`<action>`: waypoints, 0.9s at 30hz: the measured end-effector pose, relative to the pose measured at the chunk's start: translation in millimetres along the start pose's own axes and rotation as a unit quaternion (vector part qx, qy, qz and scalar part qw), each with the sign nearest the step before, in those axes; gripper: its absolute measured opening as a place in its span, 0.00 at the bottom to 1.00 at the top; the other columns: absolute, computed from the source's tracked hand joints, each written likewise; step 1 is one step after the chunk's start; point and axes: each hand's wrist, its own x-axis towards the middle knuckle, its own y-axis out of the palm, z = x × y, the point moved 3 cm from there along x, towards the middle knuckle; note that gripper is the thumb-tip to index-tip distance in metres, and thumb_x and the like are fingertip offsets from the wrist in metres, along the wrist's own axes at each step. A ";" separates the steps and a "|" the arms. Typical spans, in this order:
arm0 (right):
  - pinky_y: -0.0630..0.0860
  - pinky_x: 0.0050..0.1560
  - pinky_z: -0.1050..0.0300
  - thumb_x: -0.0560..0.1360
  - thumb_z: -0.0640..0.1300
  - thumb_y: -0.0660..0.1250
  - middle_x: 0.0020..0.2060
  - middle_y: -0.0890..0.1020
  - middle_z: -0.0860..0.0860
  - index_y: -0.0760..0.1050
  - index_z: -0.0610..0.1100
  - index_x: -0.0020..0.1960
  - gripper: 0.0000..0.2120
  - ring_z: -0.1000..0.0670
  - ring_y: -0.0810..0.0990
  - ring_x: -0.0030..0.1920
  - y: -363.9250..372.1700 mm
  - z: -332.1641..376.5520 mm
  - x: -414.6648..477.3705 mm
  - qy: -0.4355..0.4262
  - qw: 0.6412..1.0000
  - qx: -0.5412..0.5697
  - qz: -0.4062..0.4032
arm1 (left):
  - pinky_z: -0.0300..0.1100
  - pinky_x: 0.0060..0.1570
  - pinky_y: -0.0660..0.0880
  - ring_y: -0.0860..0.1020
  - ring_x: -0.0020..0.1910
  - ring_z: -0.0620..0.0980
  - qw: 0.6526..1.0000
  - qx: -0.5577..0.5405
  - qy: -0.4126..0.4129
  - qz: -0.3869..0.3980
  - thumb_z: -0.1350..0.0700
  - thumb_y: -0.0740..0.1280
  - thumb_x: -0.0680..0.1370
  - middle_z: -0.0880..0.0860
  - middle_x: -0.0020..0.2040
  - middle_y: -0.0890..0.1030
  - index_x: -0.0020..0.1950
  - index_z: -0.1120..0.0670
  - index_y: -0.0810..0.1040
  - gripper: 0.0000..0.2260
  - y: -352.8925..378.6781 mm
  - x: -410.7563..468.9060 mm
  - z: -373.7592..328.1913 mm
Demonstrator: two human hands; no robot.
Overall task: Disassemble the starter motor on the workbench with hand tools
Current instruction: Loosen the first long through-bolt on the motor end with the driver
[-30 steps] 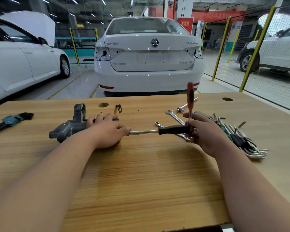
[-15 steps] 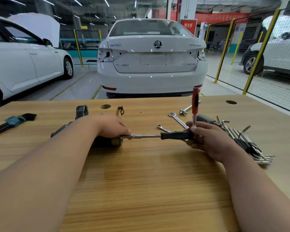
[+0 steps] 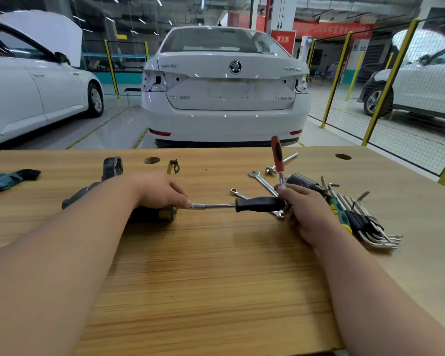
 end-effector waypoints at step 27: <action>0.69 0.27 0.60 0.74 0.59 0.71 0.25 0.78 0.52 0.82 0.43 0.49 0.18 0.55 0.73 0.24 -1.4 -5.4 4.8 0.046 0.999 0.005 -0.014 | 0.48 0.64 0.66 0.72 0.60 0.52 0.998 -0.024 -0.050 -0.033 0.37 0.67 0.73 0.49 0.59 0.76 0.54 0.46 0.82 0.17 -0.4 4.0 -1.7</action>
